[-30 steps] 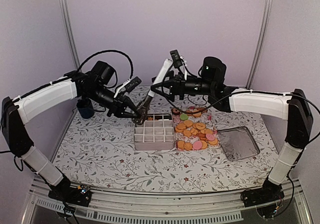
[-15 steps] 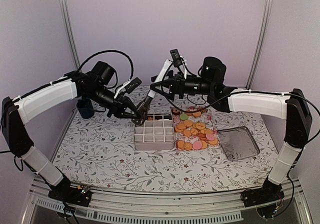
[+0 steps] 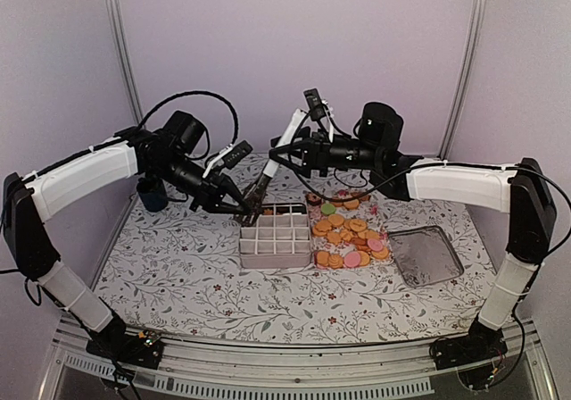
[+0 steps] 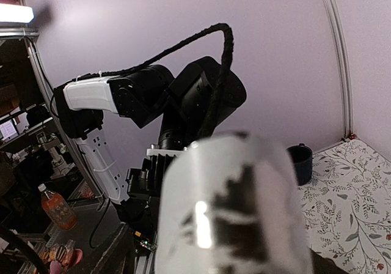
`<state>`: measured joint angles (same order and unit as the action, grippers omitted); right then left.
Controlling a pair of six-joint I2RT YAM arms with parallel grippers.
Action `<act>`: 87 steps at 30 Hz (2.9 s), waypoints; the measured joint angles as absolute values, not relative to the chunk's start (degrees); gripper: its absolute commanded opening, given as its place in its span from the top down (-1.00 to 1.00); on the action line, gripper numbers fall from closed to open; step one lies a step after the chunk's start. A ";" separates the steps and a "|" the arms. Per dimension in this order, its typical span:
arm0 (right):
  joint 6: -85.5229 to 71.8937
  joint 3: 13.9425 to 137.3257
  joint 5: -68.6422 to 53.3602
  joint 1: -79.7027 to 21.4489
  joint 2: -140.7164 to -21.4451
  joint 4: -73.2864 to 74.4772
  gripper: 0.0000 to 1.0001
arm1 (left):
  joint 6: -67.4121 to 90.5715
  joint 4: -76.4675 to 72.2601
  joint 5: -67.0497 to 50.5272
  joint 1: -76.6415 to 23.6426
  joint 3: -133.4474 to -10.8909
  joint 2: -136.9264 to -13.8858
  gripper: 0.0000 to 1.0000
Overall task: Pack the cookies
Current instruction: Pass from the left arm to the right
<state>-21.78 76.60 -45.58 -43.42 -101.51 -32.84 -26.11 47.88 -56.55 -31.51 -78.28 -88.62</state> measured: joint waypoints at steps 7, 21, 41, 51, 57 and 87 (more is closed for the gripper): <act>-20.99 75.00 -43.79 -43.44 -100.33 -32.21 -0.98 | -27.00 48.62 -58.06 -31.55 -78.30 -88.53 1.00; -27.66 72.58 -43.42 -42.59 -99.09 -33.71 -0.97 | -27.77 48.95 -58.72 -31.57 -78.35 -88.51 1.00; -23.92 73.60 -43.18 -44.31 -99.15 -31.99 -0.05 | -27.64 47.18 -57.43 -31.57 -78.56 -88.51 1.00; -24.43 73.65 -43.27 -44.31 -99.31 -32.16 0.22 | -26.39 43.24 -55.18 -31.55 -77.52 -88.51 1.00; -23.55 73.65 -43.07 -44.31 -99.31 -32.14 0.25 | -26.28 42.87 -54.68 -31.55 -77.52 -88.51 1.00; -18.26 73.80 -40.82 -43.99 -98.52 -28.56 0.47 | -24.71 42.46 -51.64 -31.05 -77.38 -88.66 -0.49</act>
<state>-18.26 73.80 -40.82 -43.99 -98.52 -28.56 -24.71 42.46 -51.64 -31.05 -77.38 -88.66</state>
